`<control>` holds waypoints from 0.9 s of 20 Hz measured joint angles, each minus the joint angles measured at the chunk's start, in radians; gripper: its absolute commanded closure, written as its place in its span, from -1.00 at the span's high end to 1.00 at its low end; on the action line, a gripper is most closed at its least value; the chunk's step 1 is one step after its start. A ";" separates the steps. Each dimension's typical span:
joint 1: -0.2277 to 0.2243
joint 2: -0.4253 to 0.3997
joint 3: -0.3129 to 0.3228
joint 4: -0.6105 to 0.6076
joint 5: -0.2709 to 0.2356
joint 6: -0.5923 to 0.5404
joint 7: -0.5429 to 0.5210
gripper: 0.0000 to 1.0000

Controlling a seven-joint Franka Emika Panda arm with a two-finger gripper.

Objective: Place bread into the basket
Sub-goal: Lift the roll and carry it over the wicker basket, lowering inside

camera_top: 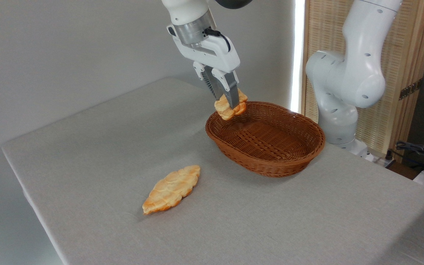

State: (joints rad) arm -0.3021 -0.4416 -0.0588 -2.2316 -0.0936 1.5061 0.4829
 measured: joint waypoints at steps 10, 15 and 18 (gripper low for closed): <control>-0.039 0.046 -0.005 -0.070 -0.028 0.018 0.000 1.00; -0.049 0.071 -0.005 -0.070 -0.028 0.028 0.000 1.00; -0.049 0.072 -0.005 -0.065 -0.028 0.065 0.000 1.00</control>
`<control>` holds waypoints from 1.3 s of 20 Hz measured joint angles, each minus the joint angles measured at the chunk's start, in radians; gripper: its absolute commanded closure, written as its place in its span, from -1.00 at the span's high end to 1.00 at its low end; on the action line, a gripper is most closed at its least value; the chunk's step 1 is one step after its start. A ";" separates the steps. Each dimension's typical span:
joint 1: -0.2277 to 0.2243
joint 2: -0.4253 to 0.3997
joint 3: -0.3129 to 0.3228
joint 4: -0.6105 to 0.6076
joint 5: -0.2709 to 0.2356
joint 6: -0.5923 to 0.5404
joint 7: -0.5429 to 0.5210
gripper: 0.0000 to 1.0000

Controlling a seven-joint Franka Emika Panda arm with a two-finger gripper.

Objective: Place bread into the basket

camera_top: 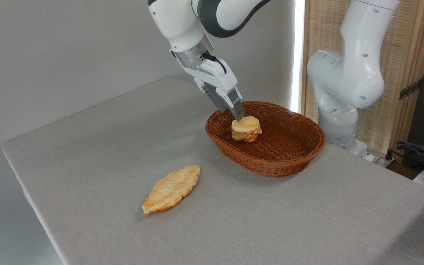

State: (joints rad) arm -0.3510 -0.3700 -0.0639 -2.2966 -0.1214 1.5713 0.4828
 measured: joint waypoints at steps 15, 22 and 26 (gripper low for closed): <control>0.011 0.179 0.149 0.349 0.010 0.237 0.006 1.00; 0.012 0.274 0.228 0.437 0.012 0.363 0.043 1.00; 0.013 0.280 0.260 0.452 0.012 0.366 0.091 1.00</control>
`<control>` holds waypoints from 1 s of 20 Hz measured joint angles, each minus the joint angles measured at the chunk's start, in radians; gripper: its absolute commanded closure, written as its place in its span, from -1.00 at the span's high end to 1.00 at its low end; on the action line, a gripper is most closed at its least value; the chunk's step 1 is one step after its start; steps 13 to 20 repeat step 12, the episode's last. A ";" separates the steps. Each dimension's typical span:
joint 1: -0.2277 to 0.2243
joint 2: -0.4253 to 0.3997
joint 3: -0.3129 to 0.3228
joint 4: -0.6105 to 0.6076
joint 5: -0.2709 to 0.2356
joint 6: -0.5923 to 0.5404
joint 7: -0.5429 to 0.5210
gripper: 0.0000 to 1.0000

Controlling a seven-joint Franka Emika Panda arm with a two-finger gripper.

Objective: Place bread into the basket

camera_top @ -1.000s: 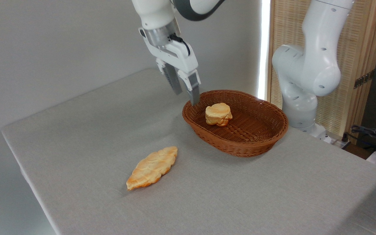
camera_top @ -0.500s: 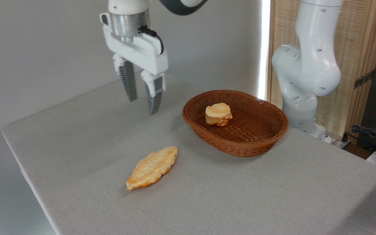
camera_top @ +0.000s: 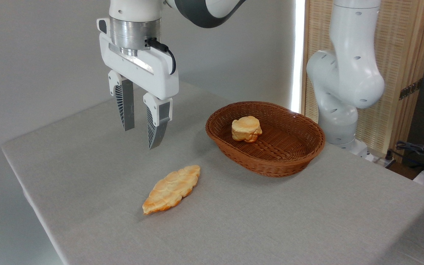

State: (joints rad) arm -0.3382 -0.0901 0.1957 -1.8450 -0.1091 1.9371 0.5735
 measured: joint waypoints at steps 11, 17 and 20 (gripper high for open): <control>-0.005 0.010 -0.005 0.001 0.102 -0.003 -0.052 1.00; -0.005 0.010 -0.006 0.001 0.102 -0.003 -0.052 1.00; -0.005 0.010 -0.006 0.001 0.102 -0.003 -0.052 1.00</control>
